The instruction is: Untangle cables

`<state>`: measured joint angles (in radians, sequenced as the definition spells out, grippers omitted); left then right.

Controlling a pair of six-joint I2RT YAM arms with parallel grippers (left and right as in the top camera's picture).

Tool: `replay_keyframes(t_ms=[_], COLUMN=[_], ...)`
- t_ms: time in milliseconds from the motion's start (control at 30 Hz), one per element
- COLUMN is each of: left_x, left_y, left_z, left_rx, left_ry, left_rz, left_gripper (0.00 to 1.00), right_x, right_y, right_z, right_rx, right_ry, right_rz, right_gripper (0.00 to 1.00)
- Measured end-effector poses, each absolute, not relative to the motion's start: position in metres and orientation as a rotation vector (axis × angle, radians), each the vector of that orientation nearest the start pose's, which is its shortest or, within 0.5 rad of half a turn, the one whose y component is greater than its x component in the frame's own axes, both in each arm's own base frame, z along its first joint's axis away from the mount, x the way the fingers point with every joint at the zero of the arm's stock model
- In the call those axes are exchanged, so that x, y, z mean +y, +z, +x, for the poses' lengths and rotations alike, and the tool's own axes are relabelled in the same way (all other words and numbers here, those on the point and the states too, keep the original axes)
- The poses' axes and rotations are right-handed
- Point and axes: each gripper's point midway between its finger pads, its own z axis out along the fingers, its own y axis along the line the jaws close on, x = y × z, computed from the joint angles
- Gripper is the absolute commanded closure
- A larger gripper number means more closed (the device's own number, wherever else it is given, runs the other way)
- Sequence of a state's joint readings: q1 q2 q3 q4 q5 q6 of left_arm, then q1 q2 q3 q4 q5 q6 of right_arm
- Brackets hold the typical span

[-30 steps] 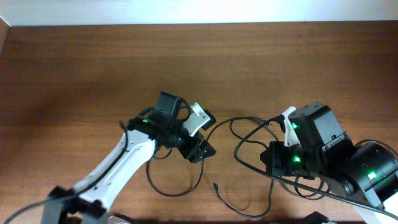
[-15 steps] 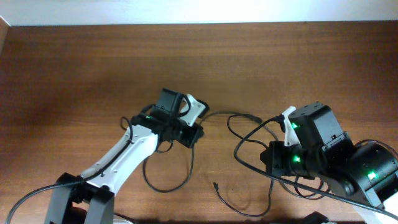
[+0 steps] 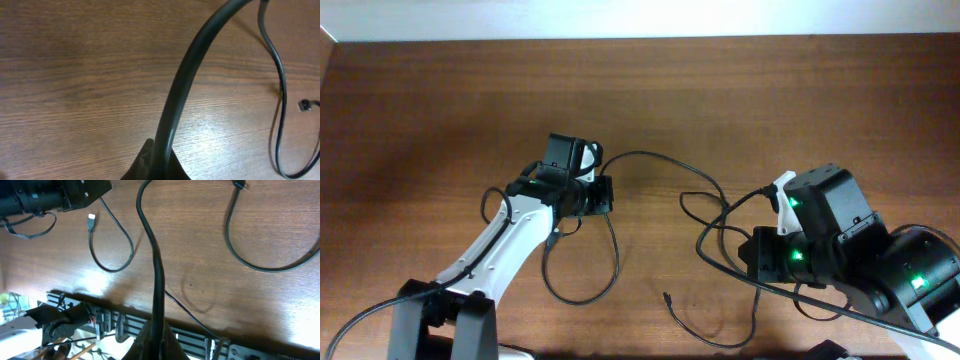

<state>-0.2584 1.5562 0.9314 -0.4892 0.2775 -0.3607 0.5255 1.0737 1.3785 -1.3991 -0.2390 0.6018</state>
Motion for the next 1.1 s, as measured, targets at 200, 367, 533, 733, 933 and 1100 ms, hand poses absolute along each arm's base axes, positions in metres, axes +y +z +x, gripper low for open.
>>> replay_keyframes(t_ms=[200, 367, 533, 733, 933, 1100], left_x=[-0.134, -0.133, -0.132, -0.131, -0.131, -0.13], left_y=[0.065, 0.063, 0.063, 0.062, 0.062, 0.061], left_z=[0.327, 0.323, 0.322, 0.322, 0.323, 0.32], left_rx=[2.766, 2.786, 2.788, 2.788, 2.788, 2.8], left_ry=[-0.548, -0.54, -0.531, -0.529, -0.524, -0.521], left_rz=[-0.079, -0.1, -0.102, -0.102, -0.103, -0.106], left_gripper=[0.9, 0.71, 0.69, 0.75, 0.74, 0.79], right_x=[0.148, 0.146, 0.103, 0.022, -0.041, -0.07], right_y=[0.274, 0.299, 0.33, 0.328, 0.321, 0.303], right_z=[0.198, 0.229, 0.27, 0.303, 0.336, 0.362], right_rx=[2.663, 2.508, 2.32, 2.202, 2.092, 2.075], right_ry=[0.626, 0.644, 0.566, 0.269, 0.01, -0.09], right_rz=[0.032, 0.089, 0.293, 0.588, 0.783, 0.87], right_gripper=[0.96, 0.96, 0.96, 0.96, 0.96, 0.96])
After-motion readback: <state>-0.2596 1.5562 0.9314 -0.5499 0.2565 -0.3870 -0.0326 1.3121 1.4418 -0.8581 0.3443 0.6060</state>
